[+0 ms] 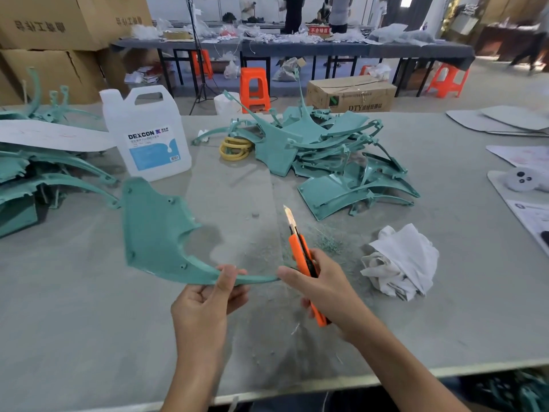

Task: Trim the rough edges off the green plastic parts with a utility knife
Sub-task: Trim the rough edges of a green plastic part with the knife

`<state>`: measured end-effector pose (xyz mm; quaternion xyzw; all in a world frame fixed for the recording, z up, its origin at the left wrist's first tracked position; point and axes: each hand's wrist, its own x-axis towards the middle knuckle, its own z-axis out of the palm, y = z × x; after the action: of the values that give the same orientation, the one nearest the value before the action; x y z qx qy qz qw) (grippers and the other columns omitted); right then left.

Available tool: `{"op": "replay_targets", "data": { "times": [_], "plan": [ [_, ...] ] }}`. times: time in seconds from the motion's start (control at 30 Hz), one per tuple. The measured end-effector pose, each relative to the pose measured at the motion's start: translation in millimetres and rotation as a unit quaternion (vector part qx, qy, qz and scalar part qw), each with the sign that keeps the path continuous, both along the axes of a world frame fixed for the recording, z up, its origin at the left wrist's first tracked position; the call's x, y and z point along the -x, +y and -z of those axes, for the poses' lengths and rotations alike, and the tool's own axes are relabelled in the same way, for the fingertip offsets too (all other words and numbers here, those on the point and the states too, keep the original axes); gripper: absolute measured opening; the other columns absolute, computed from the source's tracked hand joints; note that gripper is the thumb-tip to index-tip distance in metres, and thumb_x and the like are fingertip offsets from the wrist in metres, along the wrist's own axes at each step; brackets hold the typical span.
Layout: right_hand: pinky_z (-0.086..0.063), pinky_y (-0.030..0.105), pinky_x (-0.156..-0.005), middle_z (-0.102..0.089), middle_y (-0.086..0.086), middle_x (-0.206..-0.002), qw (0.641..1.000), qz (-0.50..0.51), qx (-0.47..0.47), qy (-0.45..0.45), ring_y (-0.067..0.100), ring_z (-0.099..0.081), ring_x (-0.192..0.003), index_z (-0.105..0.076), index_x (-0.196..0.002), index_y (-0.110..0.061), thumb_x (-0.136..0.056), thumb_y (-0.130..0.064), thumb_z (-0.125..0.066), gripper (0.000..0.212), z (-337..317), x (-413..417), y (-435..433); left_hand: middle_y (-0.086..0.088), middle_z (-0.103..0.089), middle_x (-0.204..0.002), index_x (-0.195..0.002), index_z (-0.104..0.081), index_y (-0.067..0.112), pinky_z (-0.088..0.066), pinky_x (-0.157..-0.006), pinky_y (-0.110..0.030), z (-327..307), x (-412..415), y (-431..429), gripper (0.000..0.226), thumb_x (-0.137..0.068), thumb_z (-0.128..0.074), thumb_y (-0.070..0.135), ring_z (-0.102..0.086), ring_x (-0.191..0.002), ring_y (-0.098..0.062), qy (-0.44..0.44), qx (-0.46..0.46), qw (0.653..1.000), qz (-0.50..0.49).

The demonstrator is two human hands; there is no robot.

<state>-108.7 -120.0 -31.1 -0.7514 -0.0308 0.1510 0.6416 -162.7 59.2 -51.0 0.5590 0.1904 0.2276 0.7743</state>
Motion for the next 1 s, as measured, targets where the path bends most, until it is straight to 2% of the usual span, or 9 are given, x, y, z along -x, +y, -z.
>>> {"op": "replay_targets", "data": {
  "times": [0.2,0.33,0.43,0.5,0.57,0.67,0.73,0.8,1.0],
  "plan": [
    [-0.039,0.021,-0.038,-0.074,0.014,-0.091,0.978,-0.001,-0.192,0.081,0.019,-0.067,-0.063,-0.059,-0.121,-0.011,-0.079,-0.022,-0.086,0.052,-5,-1,-1,-0.018,-0.074,-0.075,-0.086,-0.069,-0.005,-0.058,-0.056,-0.024,-1,-5,-1,0.041,-0.077,-0.071,0.035,-0.071,-0.062,-0.021,0.021,0.058,0.998,0.034],
    [-0.040,0.020,-0.038,-0.073,0.017,-0.085,0.968,0.048,-0.229,0.092,0.017,-0.067,-0.063,-0.061,-0.117,-0.008,-0.073,-0.026,-0.080,0.052,-8,-8,-6,-0.007,-0.077,-0.082,-0.089,-0.073,0.012,-0.059,-0.067,-0.026,12,9,12,0.043,-0.076,-0.067,0.053,-0.073,-0.074,-0.020,0.065,-0.128,0.988,0.055],
    [-0.041,0.019,-0.038,-0.072,0.017,-0.083,0.958,0.078,-0.252,0.108,0.016,-0.066,-0.061,-0.066,-0.115,-0.004,-0.075,-0.023,-0.079,0.046,-8,-15,-18,0.014,-0.073,-0.076,-0.091,-0.070,0.039,-0.049,-0.068,-0.010,30,34,29,0.020,-0.075,-0.080,0.047,-0.067,-0.068,-0.001,0.115,-0.289,0.950,-0.026],
    [-0.041,0.018,-0.037,-0.071,0.016,-0.080,0.953,0.098,-0.265,0.113,0.013,-0.063,-0.058,-0.069,-0.111,-0.003,-0.074,-0.024,-0.078,0.044,-6,-19,-24,0.016,-0.069,-0.076,-0.096,-0.060,0.046,-0.048,-0.066,-0.013,37,48,35,0.045,-0.062,-0.089,0.055,-0.063,-0.065,-0.004,0.129,-0.277,0.943,-0.133],
    [-0.040,0.017,-0.036,-0.070,0.014,-0.077,0.948,0.108,-0.276,0.116,0.012,-0.061,-0.056,-0.074,-0.102,-0.003,-0.070,-0.027,-0.080,0.041,-6,-21,-29,0.013,-0.064,-0.092,-0.102,-0.047,0.047,-0.051,-0.077,-0.028,42,53,49,0.068,-0.048,-0.084,0.065,-0.064,-0.079,-0.016,0.137,-0.266,0.933,-0.201],
    [-0.041,0.016,-0.036,-0.068,0.011,-0.075,0.943,0.103,-0.286,0.136,0.010,-0.057,-0.053,-0.074,-0.094,-0.006,-0.070,-0.030,-0.080,0.035,-8,-24,-33,-0.002,-0.047,-0.136,-0.137,-0.044,0.034,-0.038,-0.110,-0.047,44,43,79,0.093,-0.059,-0.094,0.039,-0.045,-0.128,-0.024,0.165,-0.442,0.877,-0.086],
    [-0.041,0.015,-0.035,-0.067,0.008,-0.074,0.936,0.102,-0.300,0.156,0.008,-0.056,-0.051,-0.070,-0.097,-0.006,-0.072,-0.031,-0.078,0.036,-9,-25,-34,-0.002,-0.037,-0.153,-0.148,-0.039,0.035,-0.026,-0.116,-0.044,37,35,91,0.090,-0.072,-0.086,0.042,-0.028,-0.143,-0.020,0.152,-0.556,0.817,0.008],
    [-0.041,0.014,-0.034,-0.065,0.006,-0.073,0.921,0.106,-0.330,0.178,0.007,-0.055,-0.048,-0.063,-0.099,-0.007,-0.076,-0.032,-0.077,0.036,-12,-29,-36,0.004,-0.029,-0.160,-0.151,-0.032,0.045,-0.023,-0.115,-0.041,28,29,93,0.085,-0.076,-0.071,0.056,-0.023,-0.148,-0.018,0.137,-0.589,0.793,0.072],
    [-0.040,0.014,-0.031,-0.064,0.006,-0.071,0.896,0.120,-0.362,0.228,0.006,-0.057,-0.047,-0.054,-0.096,-0.009,-0.080,-0.035,-0.078,0.039,-16,-41,-47,0.014,-0.063,-0.130,-0.112,-0.070,0.036,-0.045,-0.101,-0.045,8,29,84,0.032,-0.084,-0.061,0.048,-0.059,-0.123,-0.013,-0.022,-0.567,0.824,0.012]
  ]
}}
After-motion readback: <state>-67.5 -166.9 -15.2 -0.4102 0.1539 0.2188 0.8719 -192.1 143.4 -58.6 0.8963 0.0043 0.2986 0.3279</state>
